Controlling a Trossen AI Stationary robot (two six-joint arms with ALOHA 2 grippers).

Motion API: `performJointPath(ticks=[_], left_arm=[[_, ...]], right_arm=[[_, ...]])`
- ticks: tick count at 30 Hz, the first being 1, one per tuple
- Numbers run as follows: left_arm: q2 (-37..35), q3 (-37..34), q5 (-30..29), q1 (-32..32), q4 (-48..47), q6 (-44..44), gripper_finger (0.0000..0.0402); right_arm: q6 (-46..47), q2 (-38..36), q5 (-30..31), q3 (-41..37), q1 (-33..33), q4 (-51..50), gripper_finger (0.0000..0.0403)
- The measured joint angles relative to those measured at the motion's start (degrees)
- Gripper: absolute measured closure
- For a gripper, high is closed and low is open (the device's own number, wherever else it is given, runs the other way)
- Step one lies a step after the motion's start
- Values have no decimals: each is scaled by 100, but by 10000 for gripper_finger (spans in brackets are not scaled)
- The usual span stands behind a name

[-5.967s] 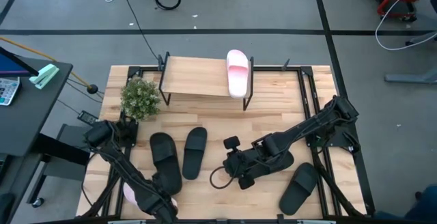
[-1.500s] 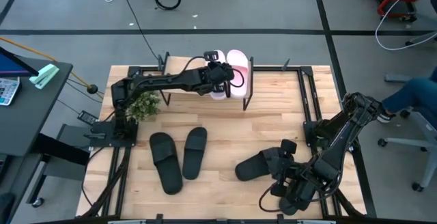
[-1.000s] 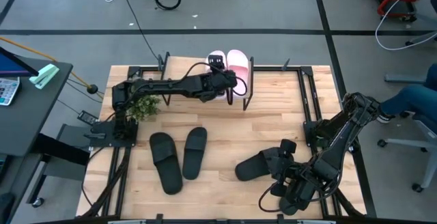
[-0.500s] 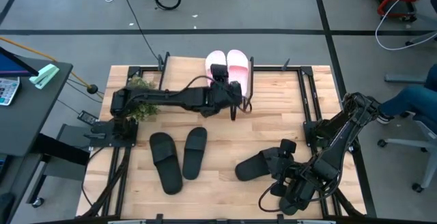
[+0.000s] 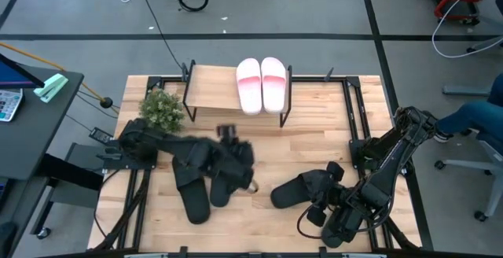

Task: Pick and place slides into the shelf
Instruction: Put the black slide on the shelf

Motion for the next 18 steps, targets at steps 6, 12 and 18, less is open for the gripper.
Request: performJointPath(ticks=[6, 12, 18], left_arm=[[22, -404, 1173, -749, -324, -326, 229], [35, -1422, 1074, -1335, -318, -1572, 228], [33, -2872, 586, -1649, 722, -1871, 230]], right_arm=[[541, 172, -220, -2, -117, -2, 296], [884, 410, -947, -4, -364, -4, 296], [581, 450, -1104, -4, -544, -4, 296]])
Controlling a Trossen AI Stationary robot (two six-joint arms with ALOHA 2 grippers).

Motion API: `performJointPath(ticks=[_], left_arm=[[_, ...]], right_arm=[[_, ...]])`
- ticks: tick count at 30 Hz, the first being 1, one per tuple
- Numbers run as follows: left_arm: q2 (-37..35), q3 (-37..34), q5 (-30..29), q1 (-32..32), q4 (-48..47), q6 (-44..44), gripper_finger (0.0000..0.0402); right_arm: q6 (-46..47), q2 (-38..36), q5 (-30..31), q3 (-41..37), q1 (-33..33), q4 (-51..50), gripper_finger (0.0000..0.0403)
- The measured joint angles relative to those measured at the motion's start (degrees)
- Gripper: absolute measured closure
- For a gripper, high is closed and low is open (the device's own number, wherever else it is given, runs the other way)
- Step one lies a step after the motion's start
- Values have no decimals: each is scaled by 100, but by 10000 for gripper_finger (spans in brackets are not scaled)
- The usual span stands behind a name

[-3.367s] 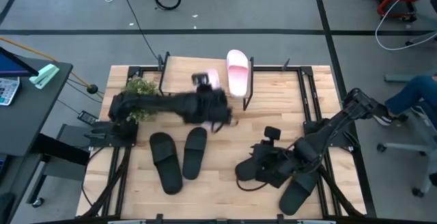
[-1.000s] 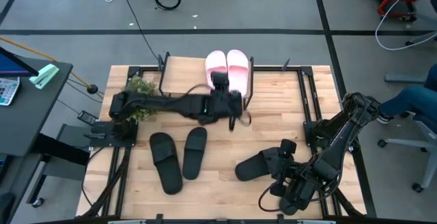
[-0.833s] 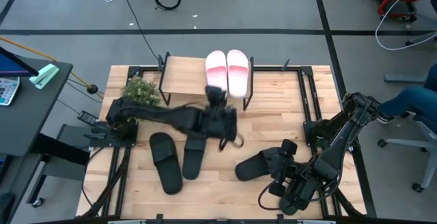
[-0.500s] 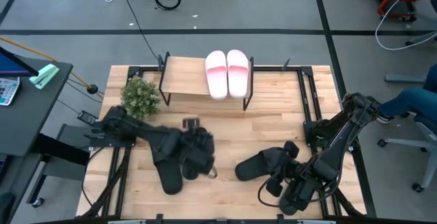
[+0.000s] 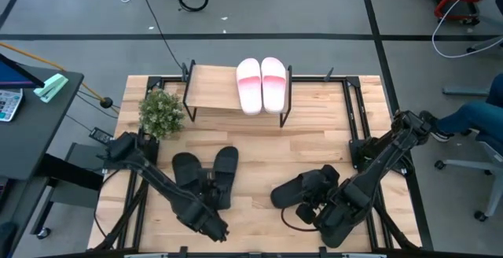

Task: Pick and place slides into the shelf
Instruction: Put the black slide on the shelf

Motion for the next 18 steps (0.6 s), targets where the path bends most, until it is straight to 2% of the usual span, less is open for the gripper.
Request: performJointPath(ticks=[4, 7, 12, 18], left_arm=[[4, -937, -827, 32, 634, 201, 230], [3, -1334, -1490, 133, 739, -124, 230], [2, -1423, -1505, 313, 1105, -307, 230], [2, -1424, -1474, 350, 1805, 342, 230]], right_arm=[[-90, 0, 0, 0, -31, 0, 296], [-94, 0, -19, 0, -30, 0, 296], [-264, 0, -17, 0, -31, 2, 296], [-534, 0, -17, 0, -31, 2, 296]])
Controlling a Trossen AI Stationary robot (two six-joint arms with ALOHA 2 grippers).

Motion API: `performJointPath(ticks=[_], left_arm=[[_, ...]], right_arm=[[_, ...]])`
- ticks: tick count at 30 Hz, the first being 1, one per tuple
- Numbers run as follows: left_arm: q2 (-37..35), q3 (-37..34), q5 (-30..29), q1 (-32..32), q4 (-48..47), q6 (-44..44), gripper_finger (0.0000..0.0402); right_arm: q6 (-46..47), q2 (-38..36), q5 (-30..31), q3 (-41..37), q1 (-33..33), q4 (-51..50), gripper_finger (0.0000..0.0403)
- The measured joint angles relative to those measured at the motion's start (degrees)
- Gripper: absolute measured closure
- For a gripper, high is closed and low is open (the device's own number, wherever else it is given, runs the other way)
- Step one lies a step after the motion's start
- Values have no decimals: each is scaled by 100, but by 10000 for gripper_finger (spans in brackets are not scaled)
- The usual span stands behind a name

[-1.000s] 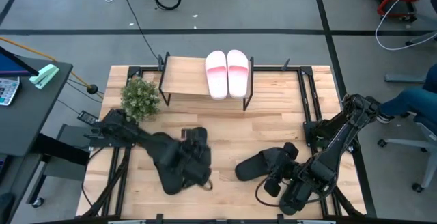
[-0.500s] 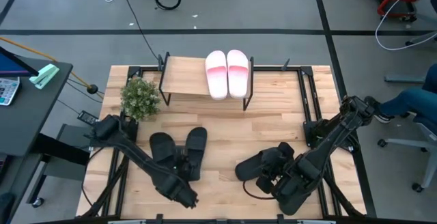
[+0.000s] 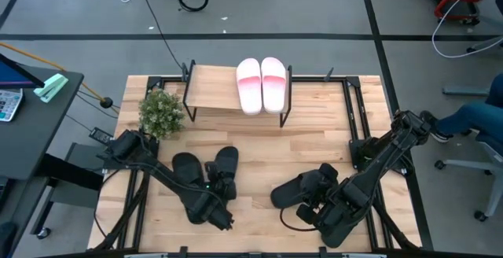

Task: Pick and place slides into the shelf
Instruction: Put the black slide on the shelf

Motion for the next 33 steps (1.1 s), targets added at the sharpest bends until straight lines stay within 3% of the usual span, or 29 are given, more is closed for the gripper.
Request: performJointPath(ticks=[11, 19, 22, 28, 33], left_arm=[[-2, -462, 106, 246, 251, 44, 230], [-2, -814, -240, 613, 233, -74, 233], [-2, -787, -256, 668, 211, -70, 262], [-2, -516, -130, 490, 159, -70, 385], [-2, 200, -96, 199, -850, -77, 389]], right_arm=[[-13, 0, 2, 0, 0, 0, 296], [-112, 0, 3, 0, 2, 0, 296], [-164, 0, 4, 0, 2, 0, 296], [-170, 0, 3, 0, 2, 0, 296], [-170, 0, 4, 0, 2, 0, 296]])
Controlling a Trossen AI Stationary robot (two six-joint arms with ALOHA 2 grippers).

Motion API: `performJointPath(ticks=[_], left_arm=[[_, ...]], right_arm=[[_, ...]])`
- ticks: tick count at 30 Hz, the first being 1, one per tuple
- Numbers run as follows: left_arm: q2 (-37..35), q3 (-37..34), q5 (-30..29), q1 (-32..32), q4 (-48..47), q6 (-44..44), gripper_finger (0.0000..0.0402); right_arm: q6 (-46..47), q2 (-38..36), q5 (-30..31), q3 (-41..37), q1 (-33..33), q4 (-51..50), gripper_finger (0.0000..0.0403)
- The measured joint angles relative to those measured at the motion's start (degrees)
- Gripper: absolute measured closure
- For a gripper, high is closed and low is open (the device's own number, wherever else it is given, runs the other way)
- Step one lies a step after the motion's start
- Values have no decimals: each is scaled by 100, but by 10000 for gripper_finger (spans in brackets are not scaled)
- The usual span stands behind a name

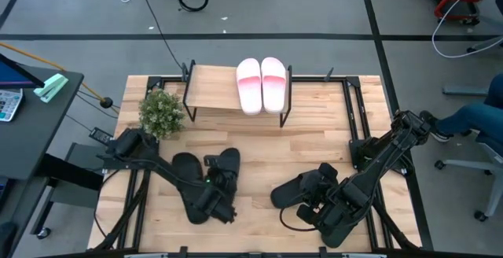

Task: Pick and place slides into the shelf
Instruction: Put the black slide on the shelf

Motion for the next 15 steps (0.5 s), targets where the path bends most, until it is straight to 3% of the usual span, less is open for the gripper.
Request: performJointPath(ticks=[7, 15], left_arm=[[0, 1573, -718, -141, -2071, -584, 395], [-157, 3118, -1383, -26, -2068, 981, 398]], right_arm=[[0, -2, 0, 0, 0, 0, 296], [0, -2, 0, 0, 17, 0, 296]])
